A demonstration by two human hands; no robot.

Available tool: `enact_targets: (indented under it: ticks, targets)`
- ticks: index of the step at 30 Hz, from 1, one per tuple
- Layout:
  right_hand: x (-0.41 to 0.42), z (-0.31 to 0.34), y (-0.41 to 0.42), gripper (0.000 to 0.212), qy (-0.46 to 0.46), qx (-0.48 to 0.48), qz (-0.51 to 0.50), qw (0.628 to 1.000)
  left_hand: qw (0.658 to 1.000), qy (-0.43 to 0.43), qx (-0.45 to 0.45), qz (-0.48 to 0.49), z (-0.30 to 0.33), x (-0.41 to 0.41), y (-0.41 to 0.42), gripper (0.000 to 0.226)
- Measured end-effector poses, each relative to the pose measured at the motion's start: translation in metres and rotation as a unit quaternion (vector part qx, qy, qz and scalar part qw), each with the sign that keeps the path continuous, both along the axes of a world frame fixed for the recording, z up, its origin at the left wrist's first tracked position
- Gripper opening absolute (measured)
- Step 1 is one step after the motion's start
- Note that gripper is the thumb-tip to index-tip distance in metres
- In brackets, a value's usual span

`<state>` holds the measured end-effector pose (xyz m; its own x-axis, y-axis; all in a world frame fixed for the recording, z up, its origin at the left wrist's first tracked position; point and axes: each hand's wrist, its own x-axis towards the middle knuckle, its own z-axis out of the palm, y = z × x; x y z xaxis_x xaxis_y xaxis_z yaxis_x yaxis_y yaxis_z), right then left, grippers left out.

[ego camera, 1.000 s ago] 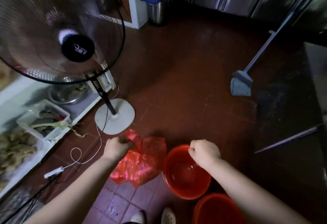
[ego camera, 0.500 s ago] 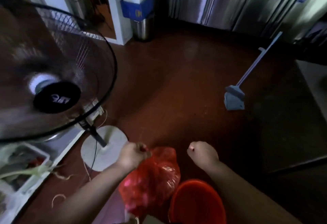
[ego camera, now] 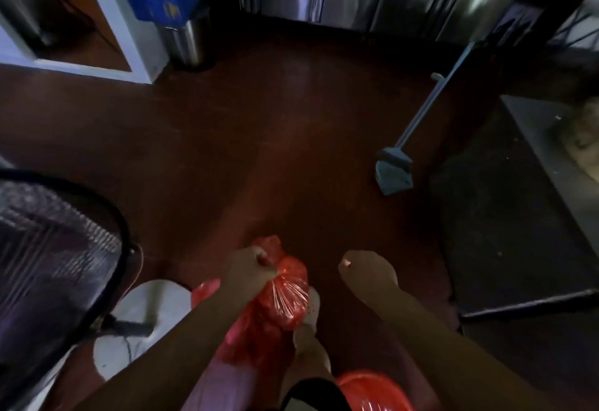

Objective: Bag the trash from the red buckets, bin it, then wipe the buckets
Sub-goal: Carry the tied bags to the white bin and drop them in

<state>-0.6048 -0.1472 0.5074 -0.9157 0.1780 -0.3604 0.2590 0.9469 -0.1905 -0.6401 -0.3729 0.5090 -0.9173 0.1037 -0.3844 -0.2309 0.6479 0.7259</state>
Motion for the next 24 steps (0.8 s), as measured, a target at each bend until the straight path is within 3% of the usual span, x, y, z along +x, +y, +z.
enact_targets:
  ticks: [4,8,12,24]
  targets:
    - [-0.108,-0.016,0.025,0.028,0.02,0.013,0.053,0.998,0.998,0.006,-0.003,0.066,-0.004,-0.097,0.011,0.024]
    - [-0.228,-0.014,0.049,0.029,0.03,0.024,0.126,0.991,0.985,-0.018,0.011,0.173,0.007,-0.193,0.025,0.013]
    - [-0.337,0.003,0.068,0.029,0.013,0.008,0.181,0.983,0.965,-0.028,0.034,0.258,0.024,-0.273,0.031,0.029]
    - [-0.617,0.021,-0.002,0.026,0.024,0.016,0.285,0.958,0.929,-0.01,0.074,0.362,0.017,-0.51,-0.049,0.007]
